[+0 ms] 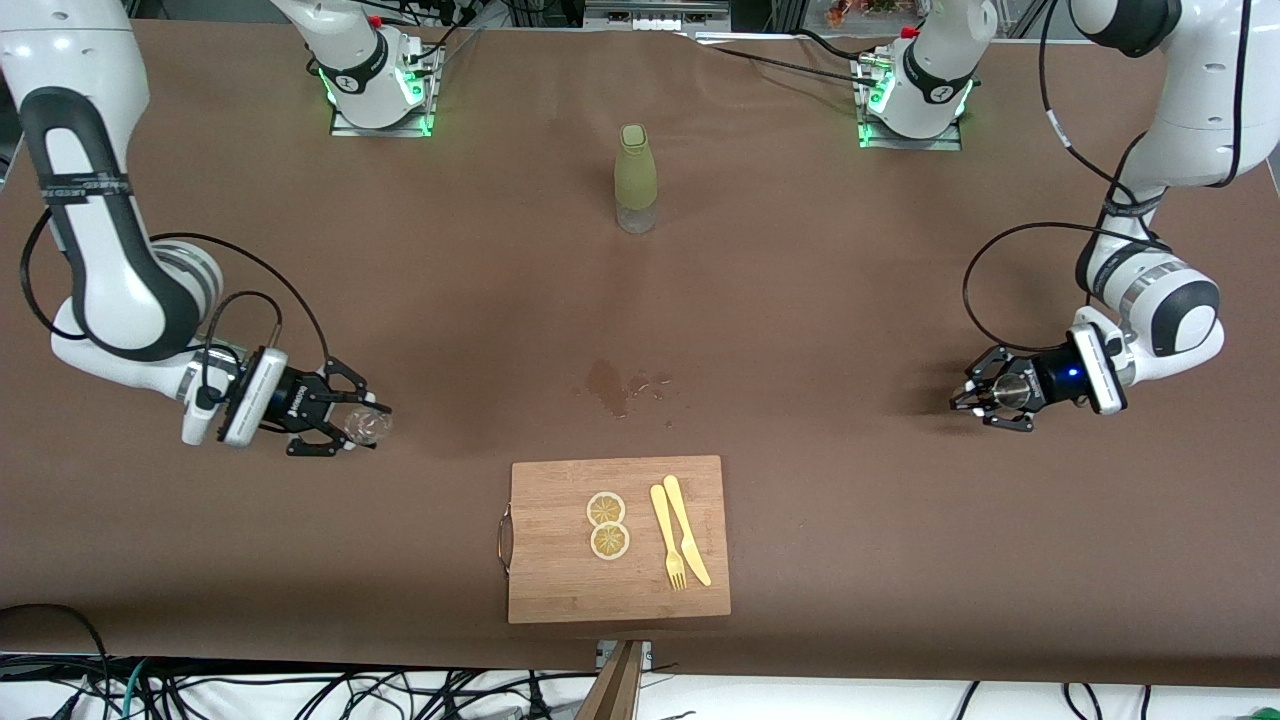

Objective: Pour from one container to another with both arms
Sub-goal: 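Tip the glass upright and carry both containers back apart, then set the glass down with the right gripper while the left gripper sets the jigger down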

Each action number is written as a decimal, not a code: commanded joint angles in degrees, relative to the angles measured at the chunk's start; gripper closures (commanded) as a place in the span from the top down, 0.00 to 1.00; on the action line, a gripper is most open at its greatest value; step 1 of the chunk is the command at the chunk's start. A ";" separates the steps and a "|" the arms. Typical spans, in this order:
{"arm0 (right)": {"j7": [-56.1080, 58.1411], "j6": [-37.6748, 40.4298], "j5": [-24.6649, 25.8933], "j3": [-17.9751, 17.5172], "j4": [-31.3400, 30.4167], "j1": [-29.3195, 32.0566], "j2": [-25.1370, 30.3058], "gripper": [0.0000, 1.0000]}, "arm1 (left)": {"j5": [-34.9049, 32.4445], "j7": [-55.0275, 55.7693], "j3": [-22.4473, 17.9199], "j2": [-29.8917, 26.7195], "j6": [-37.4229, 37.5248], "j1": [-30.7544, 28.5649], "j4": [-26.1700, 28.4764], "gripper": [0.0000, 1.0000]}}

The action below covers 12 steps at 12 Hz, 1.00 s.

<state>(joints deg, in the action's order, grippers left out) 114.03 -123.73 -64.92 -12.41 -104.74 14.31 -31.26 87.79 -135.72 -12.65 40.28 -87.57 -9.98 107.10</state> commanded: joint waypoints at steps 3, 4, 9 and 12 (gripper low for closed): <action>21.02 10.16 -1.35 3.54 -1.60 5.54 -5.64 0.28 | -4.82 -4.28 0.70 3.12 1.87 -4.08 -1.37 0.00; 24.28 11.83 -1.35 3.71 -1.78 6.51 -6.87 0.28 | -4.99 -5.60 0.70 4.35 1.96 -4.25 -1.98 0.00; 34.31 13.08 -0.39 6.34 -3.62 7.57 -8.99 0.29 | -5.26 -11.41 0.61 8.58 3.01 -5.13 -4.89 0.00; 36.61 13.08 0.67 6.88 -3.63 8.44 -10.66 0.32 | -6.93 -12.82 0.61 9.64 3.10 -6.18 -5.06 0.00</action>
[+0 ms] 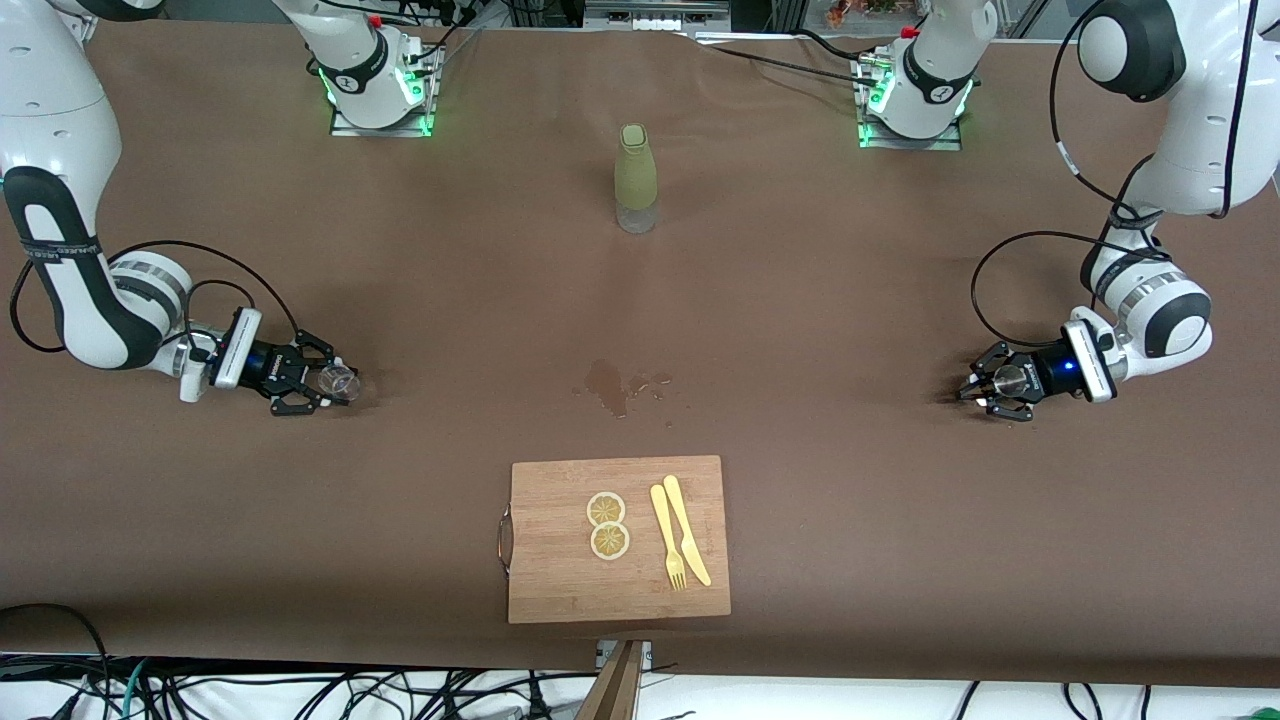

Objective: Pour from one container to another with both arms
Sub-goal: 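Set the glass down with the right gripper while the left gripper sets the jigger down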

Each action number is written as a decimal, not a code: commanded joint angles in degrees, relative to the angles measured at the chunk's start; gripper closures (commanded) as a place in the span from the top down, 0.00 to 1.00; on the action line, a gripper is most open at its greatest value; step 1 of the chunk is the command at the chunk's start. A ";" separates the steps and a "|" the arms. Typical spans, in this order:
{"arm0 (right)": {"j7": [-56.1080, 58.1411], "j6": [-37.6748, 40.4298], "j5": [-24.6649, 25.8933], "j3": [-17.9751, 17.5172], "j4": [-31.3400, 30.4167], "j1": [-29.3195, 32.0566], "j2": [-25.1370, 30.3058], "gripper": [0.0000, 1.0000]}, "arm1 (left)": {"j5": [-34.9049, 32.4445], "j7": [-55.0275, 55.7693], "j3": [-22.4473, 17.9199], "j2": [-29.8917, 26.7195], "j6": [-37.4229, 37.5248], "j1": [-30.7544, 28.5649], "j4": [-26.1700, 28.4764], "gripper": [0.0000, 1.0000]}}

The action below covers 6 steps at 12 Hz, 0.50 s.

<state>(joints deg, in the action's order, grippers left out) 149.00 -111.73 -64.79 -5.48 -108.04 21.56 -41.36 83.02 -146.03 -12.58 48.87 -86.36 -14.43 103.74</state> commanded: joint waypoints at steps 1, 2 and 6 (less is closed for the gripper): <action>1.73 1.08 0.72 -0.05 -0.25 1.38 -0.83 0.32 | -2.60 -3.11 0.54 1.40 1.89 -2.01 -1.70 0.00; 1.64 1.08 0.81 0.21 -0.25 1.55 -0.92 0.32 | -2.69 -3.12 0.54 1.49 1.89 -2.27 -1.70 0.00; 1.47 1.08 2.83 1.00 -0.16 1.56 -1.27 0.42 | -3.40 -3.38 0.54 1.93 2.42 -2.36 -1.79 0.00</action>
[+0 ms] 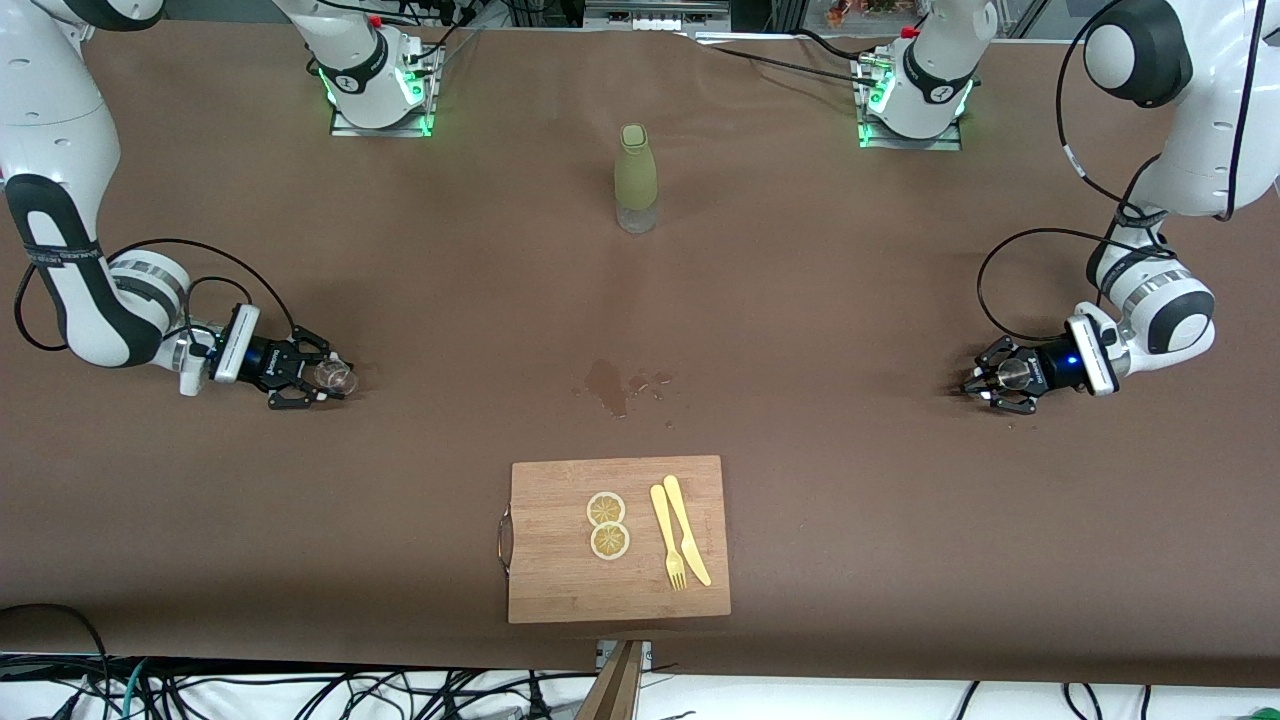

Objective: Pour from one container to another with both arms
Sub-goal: 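Set the glass down with the right gripper while the left gripper sets the jigger down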

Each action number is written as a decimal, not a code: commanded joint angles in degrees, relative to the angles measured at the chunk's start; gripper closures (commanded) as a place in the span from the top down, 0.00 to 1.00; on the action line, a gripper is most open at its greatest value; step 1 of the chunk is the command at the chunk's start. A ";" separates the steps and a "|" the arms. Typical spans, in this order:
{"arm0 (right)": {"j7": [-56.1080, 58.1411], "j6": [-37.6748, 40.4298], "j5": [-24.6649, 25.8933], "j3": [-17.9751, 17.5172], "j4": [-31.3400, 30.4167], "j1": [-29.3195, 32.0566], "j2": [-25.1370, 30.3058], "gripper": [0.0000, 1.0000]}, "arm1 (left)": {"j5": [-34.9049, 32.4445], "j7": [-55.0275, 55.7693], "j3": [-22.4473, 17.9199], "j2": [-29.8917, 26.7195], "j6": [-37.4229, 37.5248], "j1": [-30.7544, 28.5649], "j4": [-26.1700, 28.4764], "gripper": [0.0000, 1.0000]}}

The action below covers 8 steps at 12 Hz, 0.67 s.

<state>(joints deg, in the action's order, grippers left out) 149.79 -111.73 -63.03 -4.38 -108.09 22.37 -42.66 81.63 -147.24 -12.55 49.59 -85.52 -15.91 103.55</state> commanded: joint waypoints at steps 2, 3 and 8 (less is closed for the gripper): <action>-0.29 1.08 1.07 -0.10 -0.02 0.74 -0.06 0.94 | -2.08 -2.44 0.51 1.82 1.41 -0.79 -1.77 0.00; -0.21 1.08 1.07 -0.10 -0.02 0.74 -0.06 1.00 | -2.08 -2.70 0.51 2.17 1.41 -0.61 -2.56 0.00; -5.20 0.38 7.55 2.27 1.30 0.74 2.91 1.00 | -1.91 -2.88 0.51 2.35 1.32 -0.52 -3.09 1.00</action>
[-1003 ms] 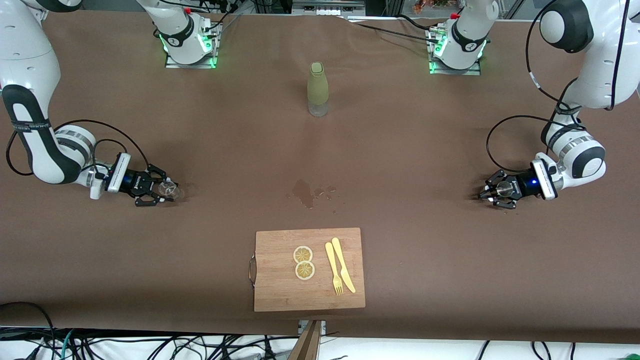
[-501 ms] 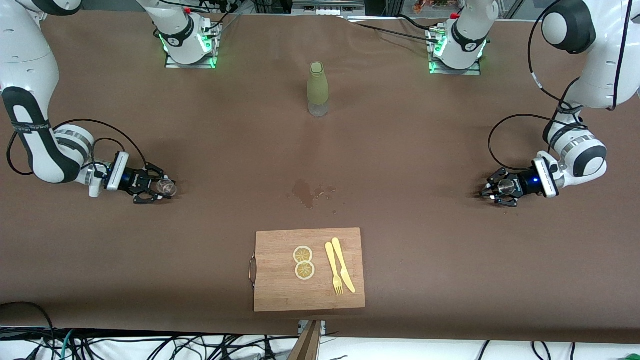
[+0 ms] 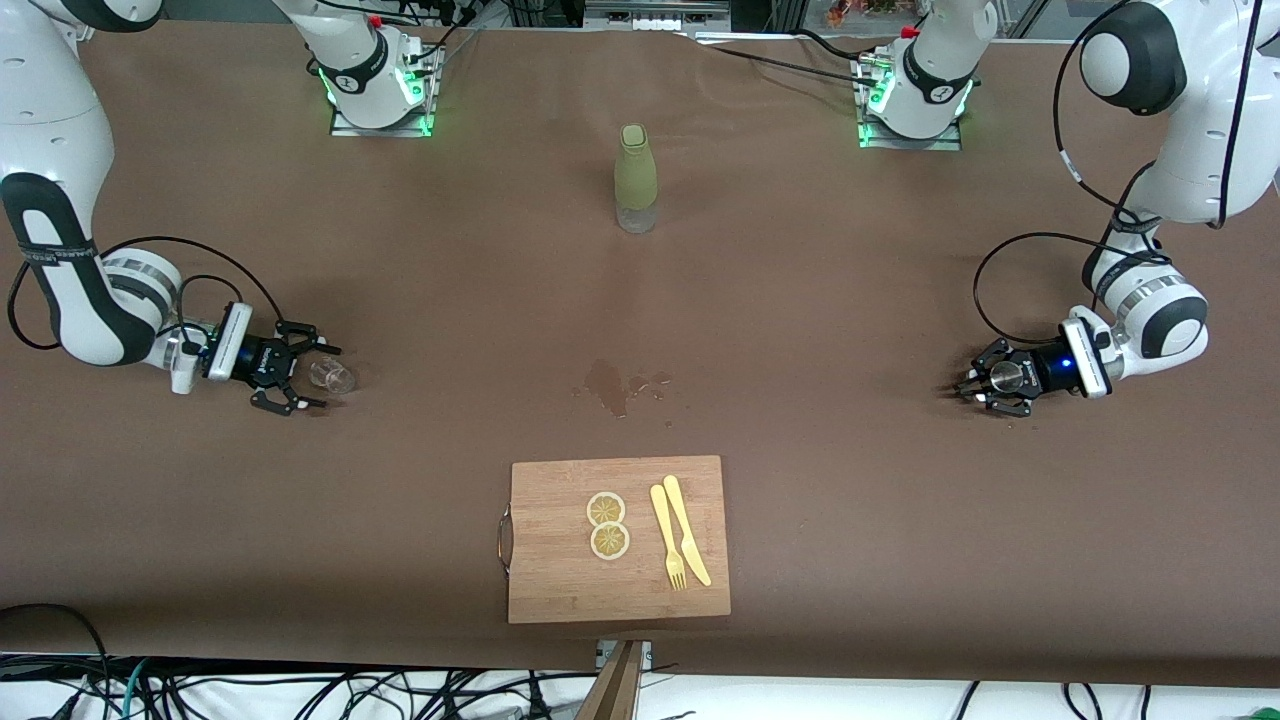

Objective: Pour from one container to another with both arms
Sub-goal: 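Set the glass down with the right gripper while the left gripper sets the jigger down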

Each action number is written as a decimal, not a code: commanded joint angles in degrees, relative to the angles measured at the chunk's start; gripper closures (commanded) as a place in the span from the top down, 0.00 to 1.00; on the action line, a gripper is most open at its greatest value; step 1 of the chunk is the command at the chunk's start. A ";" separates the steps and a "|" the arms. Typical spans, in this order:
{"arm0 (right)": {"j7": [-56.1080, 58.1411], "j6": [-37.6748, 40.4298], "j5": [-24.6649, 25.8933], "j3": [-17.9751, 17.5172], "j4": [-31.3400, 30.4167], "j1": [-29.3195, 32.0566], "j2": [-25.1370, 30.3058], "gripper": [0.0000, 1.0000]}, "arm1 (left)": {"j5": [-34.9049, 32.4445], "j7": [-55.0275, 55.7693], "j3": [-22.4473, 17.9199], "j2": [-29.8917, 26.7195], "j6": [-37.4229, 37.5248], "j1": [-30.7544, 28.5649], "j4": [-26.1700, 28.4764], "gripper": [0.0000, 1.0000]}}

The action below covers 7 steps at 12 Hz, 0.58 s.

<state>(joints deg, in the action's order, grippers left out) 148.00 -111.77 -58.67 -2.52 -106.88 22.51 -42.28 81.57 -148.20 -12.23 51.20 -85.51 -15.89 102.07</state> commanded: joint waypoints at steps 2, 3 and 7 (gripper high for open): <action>-10.06 -1.86 7.67 1.03 -0.08 0.26 5.53 1.00 | -1.94 -1.91 0.19 0.75 1.58 -0.54 -1.70 1.00; -14.71 -2.22 11.26 1.03 -0.34 0.08 7.72 1.00 | -2.37 -1.91 0.19 0.75 1.58 -0.72 -1.70 1.00; -30.89 -4.07 18.67 1.03 0.18 -1.23 11.78 1.00 | -4.13 -1.83 0.10 0.66 1.75 -1.77 -2.93 1.00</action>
<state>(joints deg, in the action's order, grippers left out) 122.87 -114.59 -42.13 -1.43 -105.63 21.86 -32.07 79.64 -148.27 -12.28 51.20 -85.27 -16.28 101.32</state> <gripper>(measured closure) 0.000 0.000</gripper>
